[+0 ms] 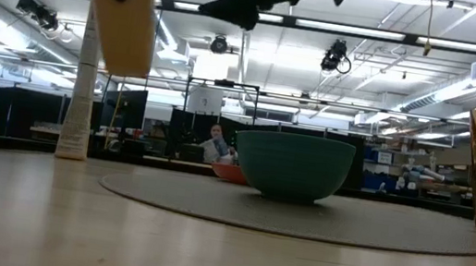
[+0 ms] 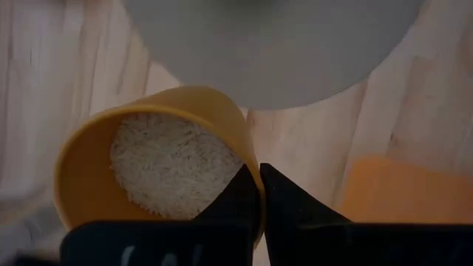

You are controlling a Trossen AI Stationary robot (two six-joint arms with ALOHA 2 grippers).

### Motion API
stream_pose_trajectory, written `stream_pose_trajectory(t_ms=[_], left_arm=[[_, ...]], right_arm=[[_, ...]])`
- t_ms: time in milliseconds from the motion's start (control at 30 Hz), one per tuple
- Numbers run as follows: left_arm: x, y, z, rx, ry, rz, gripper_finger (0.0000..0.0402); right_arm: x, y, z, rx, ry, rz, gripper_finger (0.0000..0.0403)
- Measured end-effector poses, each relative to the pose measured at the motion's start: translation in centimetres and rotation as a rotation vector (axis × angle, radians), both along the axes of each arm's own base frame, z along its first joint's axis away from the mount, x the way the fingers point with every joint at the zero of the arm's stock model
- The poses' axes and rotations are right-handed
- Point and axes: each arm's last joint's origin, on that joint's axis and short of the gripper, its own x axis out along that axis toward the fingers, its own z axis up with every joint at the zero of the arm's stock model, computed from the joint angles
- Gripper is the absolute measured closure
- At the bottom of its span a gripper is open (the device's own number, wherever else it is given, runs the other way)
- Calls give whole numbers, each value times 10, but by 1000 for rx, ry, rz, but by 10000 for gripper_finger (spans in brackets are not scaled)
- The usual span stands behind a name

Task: Arrange a breakfast setting
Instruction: Put the yellow cup with grains of rice on the gray mat to the top right of the green bowl

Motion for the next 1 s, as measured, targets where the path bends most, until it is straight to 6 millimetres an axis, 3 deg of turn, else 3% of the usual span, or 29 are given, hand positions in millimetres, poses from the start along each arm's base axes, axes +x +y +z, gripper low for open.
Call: stream_pose_trajectory(t_ms=[233,600,1000], left_arm=[[19,-2,1,65,-30,-139,389],[30,-3,2,129,-106,-298,388],[34,5,4,172,-135,-342,386]], right_arm=[[15,1,-24,-46,8,78,11],[28,6,-49,-43,28,161,20],[27,5,-55,-47,80,140,14]])
